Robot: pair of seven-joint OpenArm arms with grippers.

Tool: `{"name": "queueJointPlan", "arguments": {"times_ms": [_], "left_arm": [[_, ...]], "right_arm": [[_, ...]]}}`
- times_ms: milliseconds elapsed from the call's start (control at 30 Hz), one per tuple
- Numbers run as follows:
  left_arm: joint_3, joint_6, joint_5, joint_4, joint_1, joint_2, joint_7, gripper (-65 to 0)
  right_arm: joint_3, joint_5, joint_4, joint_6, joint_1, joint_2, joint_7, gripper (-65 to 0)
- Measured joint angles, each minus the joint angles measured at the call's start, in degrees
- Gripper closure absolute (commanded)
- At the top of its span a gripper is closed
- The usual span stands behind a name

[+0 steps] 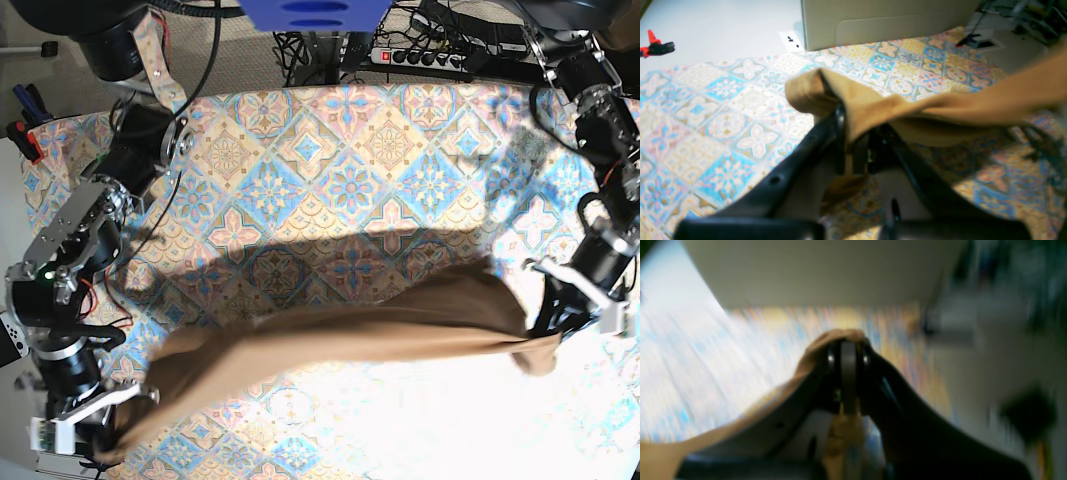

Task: Layout the t-shirt on the table in an organized manner, then fold the t-shirt properly
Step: 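Swing the raised shirt with both grippers, dragging it across the table, then lower the held brown shirt onto the table with both grippers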

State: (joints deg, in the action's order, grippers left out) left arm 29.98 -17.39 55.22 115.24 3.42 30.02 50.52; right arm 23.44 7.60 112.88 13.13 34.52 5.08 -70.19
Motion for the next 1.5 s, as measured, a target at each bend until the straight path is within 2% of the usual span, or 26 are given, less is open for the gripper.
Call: {"name": "queueJointPlan", "arguments": {"times_ms": [100,500,667,767,900,1100,1200,1333,1400,1500], "left_arm": [[1.16,0.02,0.11,-0.07,-0.37,0.92,0.07,0.0],[0.94,-0.37,0.46,-0.04,-2.12,0.94,0.04,0.0],[0.55,-0.42,-8.37,-0.39,-0.37,-0.48,0.57,0.0],[-5.05,-0.24,-15.02,-4.72,4.70,-0.94,-0.35,0.0],[-11.15,-0.55,-19.10,-14.80,9.33,-1.73,-0.15,0.0],[-13.84,-0.39,-21.14,-24.74,16.17,-1.57,-0.76,0.0],[-15.80,-0.42,-24.68,-30.16,20.13,-1.60,-0.37,0.0],[-17.59,-0.39,-29.11,-37.86,26.88,-2.51,-0.13,0.0],[-18.01,-0.70,-32.44,-42.75,30.80,-3.45,-1.36,0.0],[-19.76,-0.20,-38.29,-51.17,35.63,-4.98,-7.21,0.0]], "right_arm": [[-0.20,0.17,-0.15,-0.02,-0.39,-0.04,-0.42,0.0],[-0.57,-0.15,-0.48,-0.02,-1.14,-0.13,-0.90,0.0],[-0.59,-0.09,-2.19,-0.07,-0.50,-0.15,0.83,0.0],[-0.57,0.15,-6.82,0.28,3.23,-0.13,4.61,0.0],[-2.03,-0.39,-18.12,-0.22,4.76,0.04,10.75,0.0],[-5.14,-0.02,-34.49,0.50,4.17,-0.44,20.26,0.0],[-4.94,-0.22,-44.87,-0.39,4.98,0.13,28.30,0.0],[-4.94,-0.50,-58.75,-0.48,8.37,0.48,34.99,0.0],[-5.92,-0.37,-65.40,-0.22,12.07,0.50,39.32,0.0],[-11.37,-0.15,-75.87,-0.31,17.97,0.66,47.74,0.0]]}}
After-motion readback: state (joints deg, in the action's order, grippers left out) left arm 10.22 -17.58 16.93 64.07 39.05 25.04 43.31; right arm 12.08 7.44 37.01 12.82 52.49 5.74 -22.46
